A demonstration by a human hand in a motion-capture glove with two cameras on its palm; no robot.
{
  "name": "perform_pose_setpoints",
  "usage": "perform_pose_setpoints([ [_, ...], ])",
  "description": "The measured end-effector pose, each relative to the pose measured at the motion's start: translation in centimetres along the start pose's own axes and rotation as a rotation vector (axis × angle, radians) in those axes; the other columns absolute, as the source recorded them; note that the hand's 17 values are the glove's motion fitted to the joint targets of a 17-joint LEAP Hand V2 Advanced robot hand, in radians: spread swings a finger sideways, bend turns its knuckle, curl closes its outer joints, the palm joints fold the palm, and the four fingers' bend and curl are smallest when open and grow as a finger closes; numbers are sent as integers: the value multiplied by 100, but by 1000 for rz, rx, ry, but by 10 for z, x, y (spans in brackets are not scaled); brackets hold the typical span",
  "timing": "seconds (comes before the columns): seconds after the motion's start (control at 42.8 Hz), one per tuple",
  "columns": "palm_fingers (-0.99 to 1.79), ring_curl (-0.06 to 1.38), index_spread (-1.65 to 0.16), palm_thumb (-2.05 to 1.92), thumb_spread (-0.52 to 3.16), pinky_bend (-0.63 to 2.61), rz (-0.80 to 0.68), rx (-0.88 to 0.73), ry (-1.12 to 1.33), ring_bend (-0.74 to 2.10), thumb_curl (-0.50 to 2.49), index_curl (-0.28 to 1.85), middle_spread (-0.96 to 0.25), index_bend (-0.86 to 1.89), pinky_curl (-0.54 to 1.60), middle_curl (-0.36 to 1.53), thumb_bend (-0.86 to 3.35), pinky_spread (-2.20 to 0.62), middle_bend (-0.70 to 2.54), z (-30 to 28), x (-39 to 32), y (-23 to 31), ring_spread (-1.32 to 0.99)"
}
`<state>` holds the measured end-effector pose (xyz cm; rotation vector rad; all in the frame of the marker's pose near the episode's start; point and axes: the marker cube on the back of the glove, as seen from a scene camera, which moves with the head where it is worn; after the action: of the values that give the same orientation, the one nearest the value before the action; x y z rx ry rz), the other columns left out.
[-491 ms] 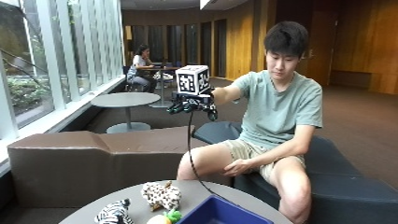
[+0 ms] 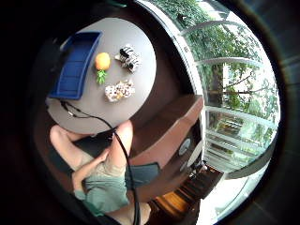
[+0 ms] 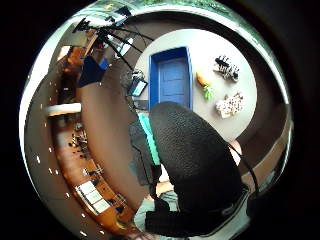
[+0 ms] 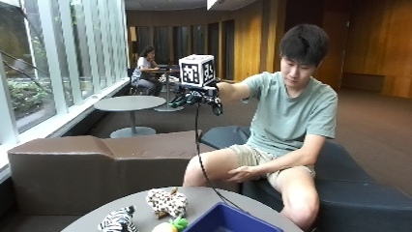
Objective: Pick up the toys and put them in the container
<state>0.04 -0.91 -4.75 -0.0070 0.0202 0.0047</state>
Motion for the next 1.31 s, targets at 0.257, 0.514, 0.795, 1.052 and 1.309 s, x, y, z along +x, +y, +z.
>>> perform_pose_setpoints([
  [0.257,-31,19,-21,-12,125,80,43,-22,11,24,6,7,-1,4,31,14,-8,0,11,5,33,-3,0],
  [0.514,-30,23,-21,-12,126,90,86,-87,-15,27,8,7,-1,3,34,15,-7,1,11,44,74,-22,1],
  [0.795,-31,26,-22,-12,122,94,45,-186,-30,27,10,8,0,3,36,17,-8,3,11,119,104,-51,2],
  [1.052,-30,28,-22,-10,119,99,12,-256,-47,27,12,8,0,3,37,17,-7,5,11,203,114,-78,1],
  [1.309,-29,30,-23,-8,118,106,30,-359,-52,29,15,7,-1,3,38,18,-6,6,11,288,122,-83,1],
])
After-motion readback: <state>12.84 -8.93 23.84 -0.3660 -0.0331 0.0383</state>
